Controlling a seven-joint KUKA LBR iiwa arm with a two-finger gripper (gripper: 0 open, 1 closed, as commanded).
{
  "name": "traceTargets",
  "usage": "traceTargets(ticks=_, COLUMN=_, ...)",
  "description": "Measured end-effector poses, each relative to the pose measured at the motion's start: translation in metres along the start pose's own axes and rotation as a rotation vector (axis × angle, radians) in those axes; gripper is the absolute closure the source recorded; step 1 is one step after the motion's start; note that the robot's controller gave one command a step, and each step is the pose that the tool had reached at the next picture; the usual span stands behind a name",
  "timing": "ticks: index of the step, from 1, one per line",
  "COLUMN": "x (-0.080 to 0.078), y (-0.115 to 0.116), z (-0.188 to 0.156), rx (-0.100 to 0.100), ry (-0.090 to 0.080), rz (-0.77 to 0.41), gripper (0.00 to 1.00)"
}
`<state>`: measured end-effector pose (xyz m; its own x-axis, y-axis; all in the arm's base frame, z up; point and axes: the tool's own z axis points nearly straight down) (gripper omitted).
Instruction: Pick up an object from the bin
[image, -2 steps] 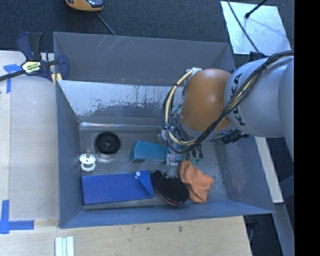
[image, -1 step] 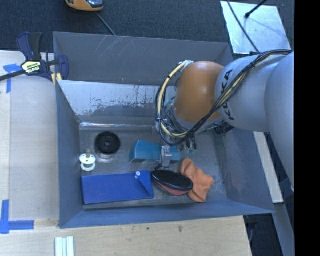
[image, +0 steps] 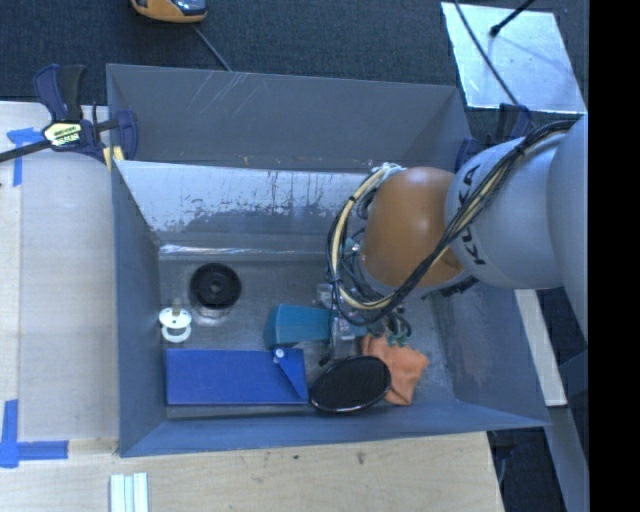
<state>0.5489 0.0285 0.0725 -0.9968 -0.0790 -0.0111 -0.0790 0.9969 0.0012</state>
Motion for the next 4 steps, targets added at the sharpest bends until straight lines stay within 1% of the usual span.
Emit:
traceTargets(ticks=2, x=0.003, y=0.004, z=-0.001, rx=0.004, ry=-0.002, rz=-0.009, gripper=1.0)
traceTargets(ticks=3, x=-0.013, y=0.004, z=0.002, rx=0.002, ry=0.021, rz=-0.024, gripper=1.0)
traceTargets(ticks=4, x=-0.011, y=0.0, z=0.001, rx=-0.002, ry=0.0, rz=-0.025, gripper=1.0)
